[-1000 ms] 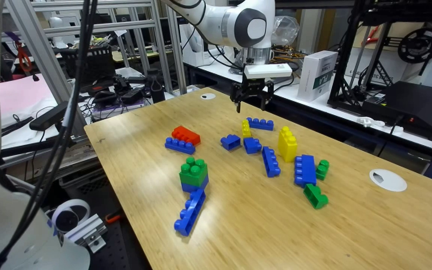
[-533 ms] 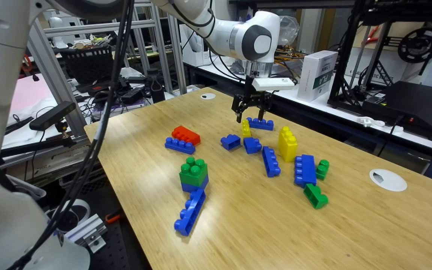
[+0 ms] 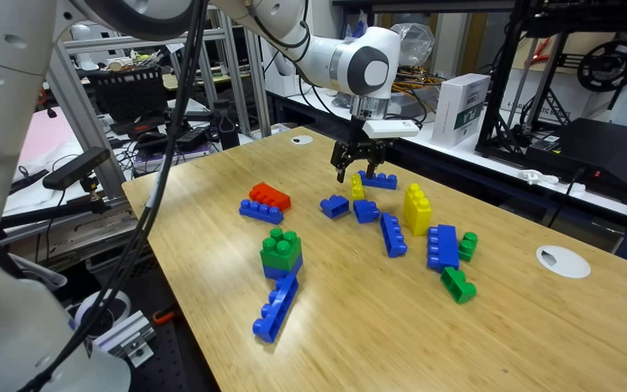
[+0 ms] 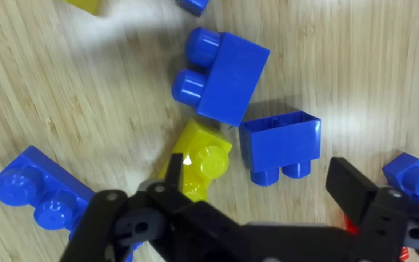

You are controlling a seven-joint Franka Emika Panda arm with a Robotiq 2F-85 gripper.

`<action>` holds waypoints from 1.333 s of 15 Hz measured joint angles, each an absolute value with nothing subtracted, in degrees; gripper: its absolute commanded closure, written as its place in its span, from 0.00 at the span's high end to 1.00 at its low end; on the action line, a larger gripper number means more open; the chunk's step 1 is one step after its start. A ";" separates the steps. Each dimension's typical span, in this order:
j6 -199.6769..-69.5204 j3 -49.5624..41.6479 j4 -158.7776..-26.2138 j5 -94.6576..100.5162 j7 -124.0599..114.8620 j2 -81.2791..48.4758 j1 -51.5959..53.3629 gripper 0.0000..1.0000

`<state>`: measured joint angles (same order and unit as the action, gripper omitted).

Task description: Move the blue and green object, then pick up the blue object and put it on the blue and green object

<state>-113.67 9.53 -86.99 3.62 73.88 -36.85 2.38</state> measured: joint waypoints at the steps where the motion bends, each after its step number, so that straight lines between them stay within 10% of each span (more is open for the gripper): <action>1: -113.67 9.74 -87.15 3.62 74.02 -36.76 2.40 1.00; 20: -115.14 11.70 -100.46 3.64 74.64 -28.81 3.04 1.00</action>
<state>-115.14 11.70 -100.46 3.64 74.64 -28.81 3.04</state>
